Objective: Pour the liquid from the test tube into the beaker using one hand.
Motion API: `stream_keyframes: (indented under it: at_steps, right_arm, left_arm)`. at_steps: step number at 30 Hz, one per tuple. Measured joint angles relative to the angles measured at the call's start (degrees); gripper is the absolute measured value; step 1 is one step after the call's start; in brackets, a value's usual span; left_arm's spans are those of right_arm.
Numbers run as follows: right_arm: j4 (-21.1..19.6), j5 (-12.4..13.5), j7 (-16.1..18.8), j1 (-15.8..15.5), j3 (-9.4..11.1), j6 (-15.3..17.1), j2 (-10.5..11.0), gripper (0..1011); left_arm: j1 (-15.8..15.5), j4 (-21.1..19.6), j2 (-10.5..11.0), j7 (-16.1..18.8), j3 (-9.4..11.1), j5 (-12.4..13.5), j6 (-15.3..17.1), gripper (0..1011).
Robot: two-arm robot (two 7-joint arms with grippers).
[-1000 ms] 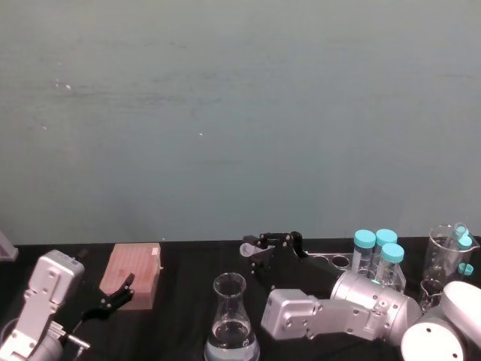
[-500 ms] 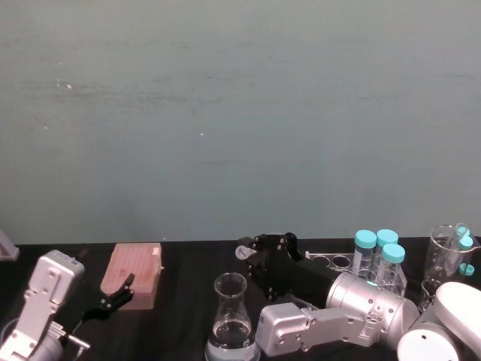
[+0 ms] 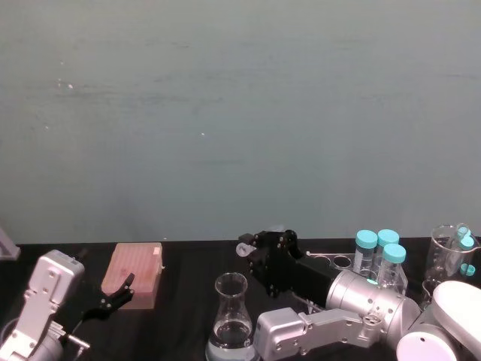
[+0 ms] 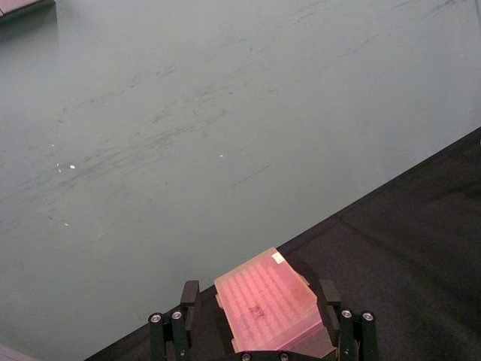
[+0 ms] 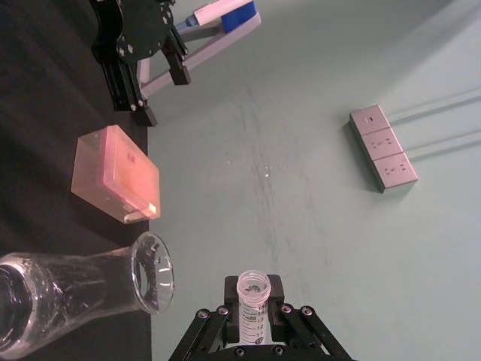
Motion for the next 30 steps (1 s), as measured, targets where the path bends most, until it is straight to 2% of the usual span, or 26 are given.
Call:
stream_keyframes:
  at_steps: [9, 30]
  right_arm:
    - [-0.58, -1.20, -0.68, 0.23, -0.27, 0.55, 0.54, 217]
    - [-1.43, -6.09, -2.70, 1.10, -2.72, 1.32, 1.67, 217]
  left_arm:
    - [0.00, 0.00, 0.00, 0.00, 0.00, 0.00, 0.00, 1000]
    - [0.00, 0.00, 0.00, 0.00, 0.00, 0.00, 0.00, 1000]
